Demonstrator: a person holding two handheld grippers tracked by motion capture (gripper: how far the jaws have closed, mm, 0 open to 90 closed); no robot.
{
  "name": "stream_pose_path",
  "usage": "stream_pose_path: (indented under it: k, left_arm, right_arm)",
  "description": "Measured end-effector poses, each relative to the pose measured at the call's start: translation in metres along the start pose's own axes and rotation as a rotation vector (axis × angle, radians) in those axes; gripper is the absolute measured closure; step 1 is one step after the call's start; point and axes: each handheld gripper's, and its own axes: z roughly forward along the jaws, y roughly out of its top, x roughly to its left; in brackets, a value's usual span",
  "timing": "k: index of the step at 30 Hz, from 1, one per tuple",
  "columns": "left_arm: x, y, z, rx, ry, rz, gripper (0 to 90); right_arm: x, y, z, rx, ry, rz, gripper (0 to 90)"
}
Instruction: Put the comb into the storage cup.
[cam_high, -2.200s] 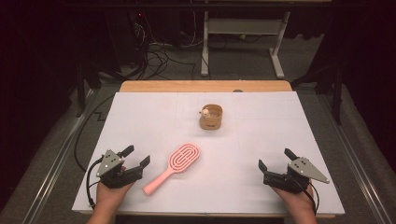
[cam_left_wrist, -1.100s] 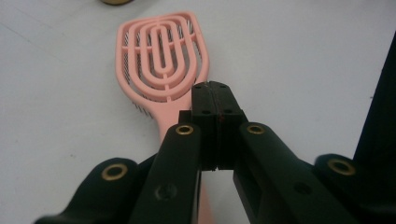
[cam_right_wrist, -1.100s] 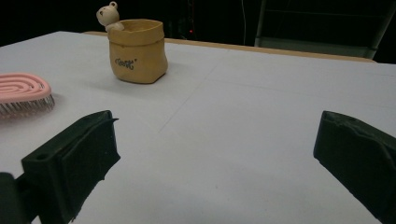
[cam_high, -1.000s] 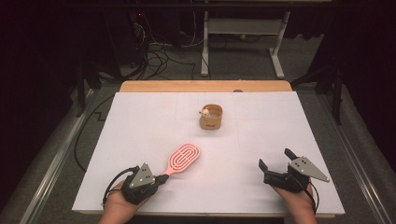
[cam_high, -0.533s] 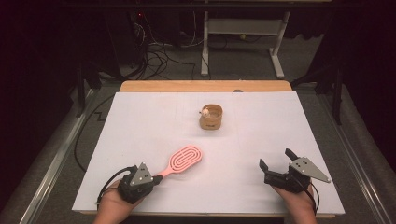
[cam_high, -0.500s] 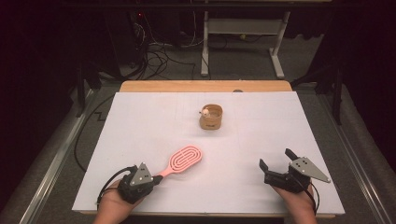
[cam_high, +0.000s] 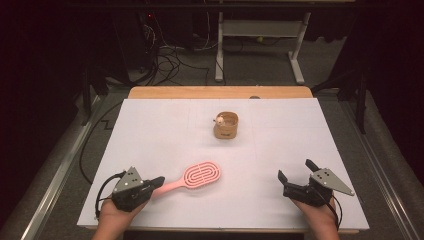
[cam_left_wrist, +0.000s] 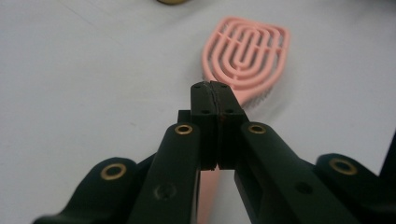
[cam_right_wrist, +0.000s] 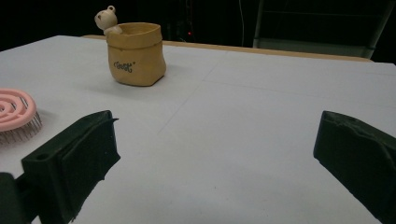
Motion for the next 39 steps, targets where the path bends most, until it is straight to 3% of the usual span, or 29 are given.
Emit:
stream_pose_path:
  k: [1,7,9,11,13,15,16,17,23,24,27,28,30,31,34,39]
  left_arm:
    - [0.0,0.0,0.0,0.0,0.0,0.0,85.1]
    - [0.025,-0.012,-0.001,-0.098,0.005,-0.115,84.4]
    - [0.027,-0.013,-0.001,-0.106,0.004,-0.126,82.4]
    - [0.03,-0.015,-0.001,-0.108,0.012,-0.128,82.3]
    - [0.032,-0.015,0.0,-0.125,0.027,-0.138,73.8]
    - [0.033,-0.015,0.001,-0.142,0.033,-0.136,72.1]
    - [0.034,-0.015,0.001,-0.147,0.047,-0.136,63.4]
    - [0.034,-0.016,0.001,-0.146,0.049,-0.139,63.4]
    - [0.035,-0.018,0.002,-0.164,0.04,-0.154,52.8]
    - [0.036,-0.018,0.002,-0.166,0.039,-0.163,45.3]
    - [0.036,-0.018,0.001,-0.18,0.03,-0.155,41.9]
    - [0.036,-0.017,0.001,-0.179,0.033,-0.159,34.0]
    - [0.036,-0.017,0.001,-0.189,0.025,-0.163,33.9]
    - [0.036,-0.017,0.001,-0.192,0.026,-0.157,33.9]
    - [0.034,-0.016,0.003,-0.171,0.032,-0.149,19.5]
    - [0.033,-0.015,0.002,-0.19,0.061,-0.139,12.2]
  right_arm:
    - [0.0,0.0,0.0,0.0,0.0,0.0,0.0]
    - [0.001,0.001,0.0,-0.004,0.004,-0.005,0.0]
    - [0.0,0.001,0.0,-0.003,0.005,-0.006,0.0]
    - [-0.001,0.001,0.001,-0.003,0.007,-0.01,0.0]
    - [-0.003,0.002,0.002,0.012,0.01,-0.009,0.0]
    - [-0.006,0.004,0.003,0.015,0.013,0.004,0.0]
    - [-0.007,0.004,0.003,0.024,0.013,-0.01,0.0]
    - [-0.007,0.004,0.003,0.024,0.013,-0.01,0.0]
    - [-0.008,0.0,-0.002,0.022,0.019,-0.02,0.0]
    - [-0.007,0.001,-0.003,0.017,0.02,-0.019,0.0]
    - [-0.006,0.001,-0.004,0.011,0.017,-0.024,0.0]
    - [-0.005,0.0,-0.003,0.016,0.019,-0.033,0.0]
    - [-0.006,0.0,-0.003,0.02,0.018,-0.032,0.0]
    - [-0.006,0.0,-0.003,0.02,0.018,-0.032,0.0]
    - [-0.006,0.0,-0.004,0.011,0.013,-0.024,0.0]
    - [-0.005,0.001,-0.005,0.014,0.013,-0.027,0.0]
